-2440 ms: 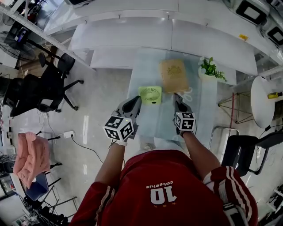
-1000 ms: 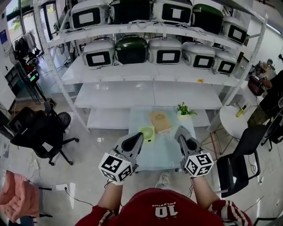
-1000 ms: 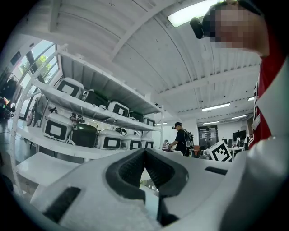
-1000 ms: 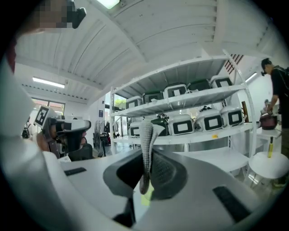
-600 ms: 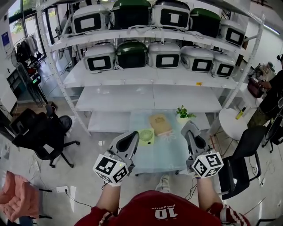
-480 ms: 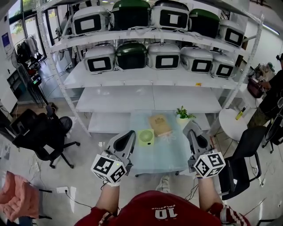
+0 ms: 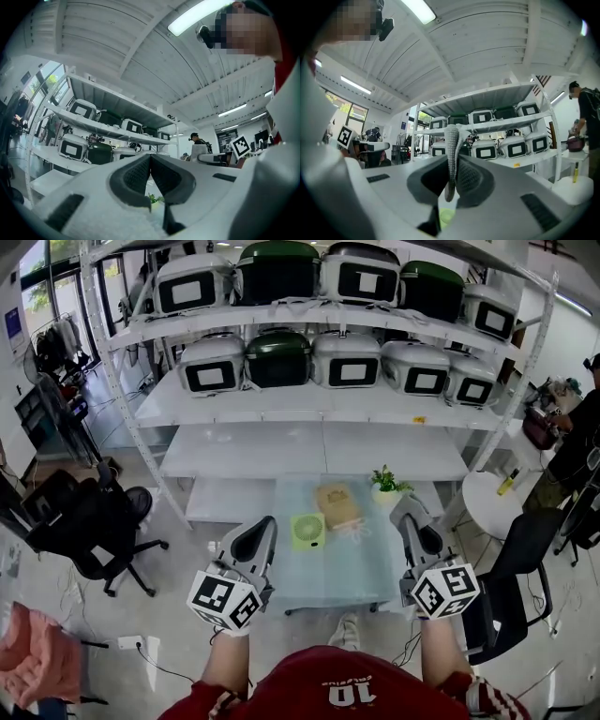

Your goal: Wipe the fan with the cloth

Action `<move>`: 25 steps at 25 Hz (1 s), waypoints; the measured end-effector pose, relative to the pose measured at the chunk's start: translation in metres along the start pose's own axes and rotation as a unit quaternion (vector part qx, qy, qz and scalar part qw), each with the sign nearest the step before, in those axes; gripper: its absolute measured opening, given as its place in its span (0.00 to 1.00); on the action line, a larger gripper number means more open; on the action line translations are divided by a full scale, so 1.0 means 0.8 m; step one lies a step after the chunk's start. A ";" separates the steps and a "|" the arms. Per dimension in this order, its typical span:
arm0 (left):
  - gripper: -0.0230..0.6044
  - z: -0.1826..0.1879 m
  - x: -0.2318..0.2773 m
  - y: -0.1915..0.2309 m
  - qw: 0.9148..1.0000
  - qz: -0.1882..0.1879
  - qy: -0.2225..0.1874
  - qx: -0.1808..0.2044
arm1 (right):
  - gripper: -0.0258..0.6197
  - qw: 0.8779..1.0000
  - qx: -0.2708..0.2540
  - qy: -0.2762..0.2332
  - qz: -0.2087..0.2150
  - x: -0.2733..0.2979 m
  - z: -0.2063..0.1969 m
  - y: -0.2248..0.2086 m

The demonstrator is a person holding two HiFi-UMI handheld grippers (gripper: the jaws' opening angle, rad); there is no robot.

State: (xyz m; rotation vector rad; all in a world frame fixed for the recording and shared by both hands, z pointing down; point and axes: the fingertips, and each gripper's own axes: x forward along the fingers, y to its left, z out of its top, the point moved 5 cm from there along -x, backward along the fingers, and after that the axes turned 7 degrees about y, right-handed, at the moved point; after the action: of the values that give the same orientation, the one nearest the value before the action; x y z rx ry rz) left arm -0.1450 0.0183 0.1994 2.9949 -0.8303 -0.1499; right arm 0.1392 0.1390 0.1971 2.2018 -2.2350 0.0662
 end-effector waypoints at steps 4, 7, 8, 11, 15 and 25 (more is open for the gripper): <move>0.03 -0.002 -0.001 -0.004 1.000 -0.003 0.000 -0.005 | 0.07 1.000 0.017 -0.002 0.000 -0.002 -0.005 0.004; 0.03 -0.005 0.000 -0.007 1.000 -0.008 -0.001 -0.011 | 0.07 1.000 0.017 0.000 0.000 -0.005 -0.008 0.010; 0.03 -0.006 0.001 -0.008 1.000 -0.009 -0.001 -0.013 | 0.07 1.000 0.016 0.000 0.000 -0.007 -0.009 0.011; 0.03 -0.009 0.004 -0.012 1.000 -0.016 -0.001 -0.023 | 0.07 1.000 0.017 0.003 -0.001 -0.010 -0.011 0.010; 0.03 -0.012 0.006 -0.018 0.999 -0.024 -0.001 -0.030 | 0.07 1.000 0.015 0.008 -0.002 -0.013 -0.013 0.009; 0.03 -0.013 0.001 -0.025 0.998 -0.029 -0.003 -0.049 | 0.07 1.000 0.006 0.009 0.009 -0.014 -0.012 0.014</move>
State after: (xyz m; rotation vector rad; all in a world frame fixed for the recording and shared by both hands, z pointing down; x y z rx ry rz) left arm -0.1333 0.0350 0.2084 2.9293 -0.7148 -0.1964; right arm 0.1280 0.1503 0.2059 2.1785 -2.2511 0.1010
